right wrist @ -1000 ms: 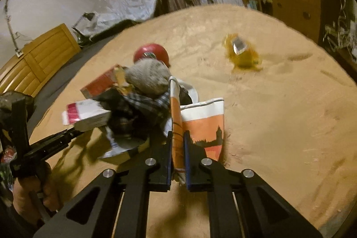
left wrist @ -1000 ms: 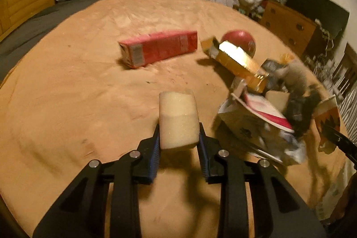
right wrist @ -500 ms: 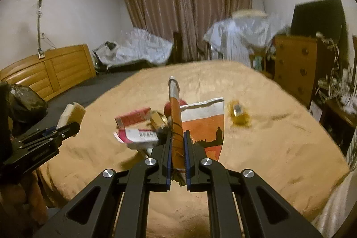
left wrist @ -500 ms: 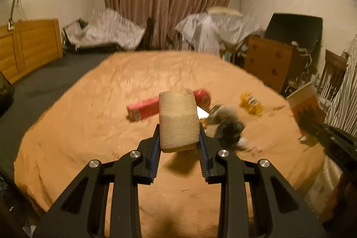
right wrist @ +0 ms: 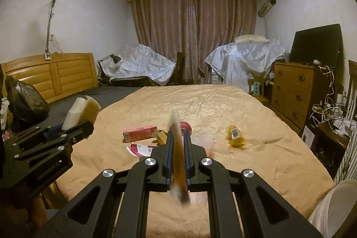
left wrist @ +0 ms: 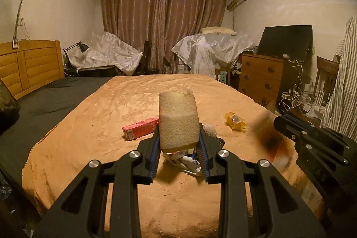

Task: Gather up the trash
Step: 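Lift the sponge with the left tool while the right tool lifts the paper packet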

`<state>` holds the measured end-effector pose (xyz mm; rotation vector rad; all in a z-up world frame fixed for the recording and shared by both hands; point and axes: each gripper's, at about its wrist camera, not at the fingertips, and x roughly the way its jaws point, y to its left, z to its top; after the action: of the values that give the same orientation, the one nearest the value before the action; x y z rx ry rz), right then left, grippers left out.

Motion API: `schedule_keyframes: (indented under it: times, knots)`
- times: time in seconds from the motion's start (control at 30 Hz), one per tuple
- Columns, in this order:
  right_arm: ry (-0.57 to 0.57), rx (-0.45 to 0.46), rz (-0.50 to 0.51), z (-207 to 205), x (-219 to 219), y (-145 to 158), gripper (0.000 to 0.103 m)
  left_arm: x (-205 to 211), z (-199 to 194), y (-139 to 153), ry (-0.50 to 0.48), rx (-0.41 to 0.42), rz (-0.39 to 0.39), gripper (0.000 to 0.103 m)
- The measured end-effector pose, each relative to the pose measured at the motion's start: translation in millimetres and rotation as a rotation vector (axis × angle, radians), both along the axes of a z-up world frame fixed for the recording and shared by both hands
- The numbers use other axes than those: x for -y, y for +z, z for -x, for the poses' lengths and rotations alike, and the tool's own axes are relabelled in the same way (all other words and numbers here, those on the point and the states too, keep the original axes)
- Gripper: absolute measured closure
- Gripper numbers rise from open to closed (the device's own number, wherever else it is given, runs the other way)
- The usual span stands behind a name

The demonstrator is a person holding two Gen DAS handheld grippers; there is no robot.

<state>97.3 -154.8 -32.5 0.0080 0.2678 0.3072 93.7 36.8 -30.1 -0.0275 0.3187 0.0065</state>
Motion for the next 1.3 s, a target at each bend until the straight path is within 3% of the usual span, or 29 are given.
schedule_keyframes:
  times: [0.2,0.27,0.33,0.37,0.4,0.5,0.57,0.67,0.7,0.77,0.8,0.87,0.9,1.0,1.07,1.1,1.13,1.2,1.3]
  knots:
    - [0.007,-0.013,0.011,-8.5,1.5,-2.0,0.093,0.1,-5.5,-8.2,0.014,-0.01,-0.026,0.074]
    - [-0.013,-0.058,0.008,-25.3,9.2,-10.7,0.093,-4.2,-12.6,-20.0,0.033,-0.044,-0.037,0.074]
    - [0.042,-0.226,-0.043,-47.5,29.7,-23.5,0.081,-20.8,-22.8,-32.6,0.048,-0.104,-0.008,0.074]
    - [0.125,-0.352,-0.05,-53.6,34.8,-37.4,0.056,-27.7,-25.6,-36.3,0.058,-0.119,-0.003,0.074]
    - [0.161,-0.391,-0.074,-52.9,40.7,-46.3,0.043,-34.5,-26.9,-39.3,0.067,-0.127,0.001,0.074]
    - [0.154,-0.452,-0.046,-48.2,50.0,-69.6,0.042,-54.5,-36.7,-48.8,0.096,-0.159,0.012,0.074]
    - [0.171,-0.516,-0.094,-56.3,55.0,-83.5,0.042,-67.4,-45.3,-56.2,0.114,-0.192,0.049,0.074]
    - [0.31,-0.657,-0.112,-56.3,41.9,-114.8,0.042,-79.7,-54.7,-66.1,0.109,-0.217,0.038,0.074]
    - [0.372,-0.757,-0.079,-51.9,31.1,-137.7,0.042,-84.2,-56.6,-69.1,0.108,-0.221,0.035,0.074]
    - [0.413,-0.848,-0.013,-40.9,17.4,-171.8,0.042,-92.1,-59.8,-74.5,0.11,-0.229,0.042,0.073]
    - [0.469,-0.933,0.081,-33.6,5.4,-200.2,0.042,-97.7,-61.7,-77.2,0.109,-0.234,0.052,0.073]
    - [0.53,-1.013,0.189,-31.0,-4.6,-235.0,0.042,-102.8,-68.1,-83.1,0.104,-0.242,0.069,0.073]
    - [0.552,-1.111,0.198,-32.7,-6.5,-261.6,0.042,-103.7,-71.8,-84.6,0.102,-0.244,0.072,0.073]
    - [0.402,-1.293,0.172,-46.5,8.3,-335.6,0.042,-105.3,-81.1,-87.0,0.092,-0.236,0.074,0.073]
    - [0.303,-1.317,0.238,-50.0,16.0,-368.1,0.042,-107.5,-86.1,-88.5,0.088,-0.227,0.077,0.073]
    - [0.283,-1.326,0.357,-45.4,14.3,-389.3,0.042,-108.4,-87.8,-89.8,0.09,-0.225,0.081,0.073]
    - [0.332,-1.315,0.507,-34.9,5.9,-407.5,0.042,-110.2,-89.7,-91.8,0.091,-0.223,0.083,0.073]
    - [0.44,-1.216,0.707,-15.3,-10.0,-426.6,0.042,-114.7,-92.1,-96.7,0.087,-0.228,0.1,0.073]
    - [0.55,-1.058,0.861,1.6,-31.9,-446.6,0.042,-121.0,-92.7,-98.6,0.087,-0.223,0.112,0.073]
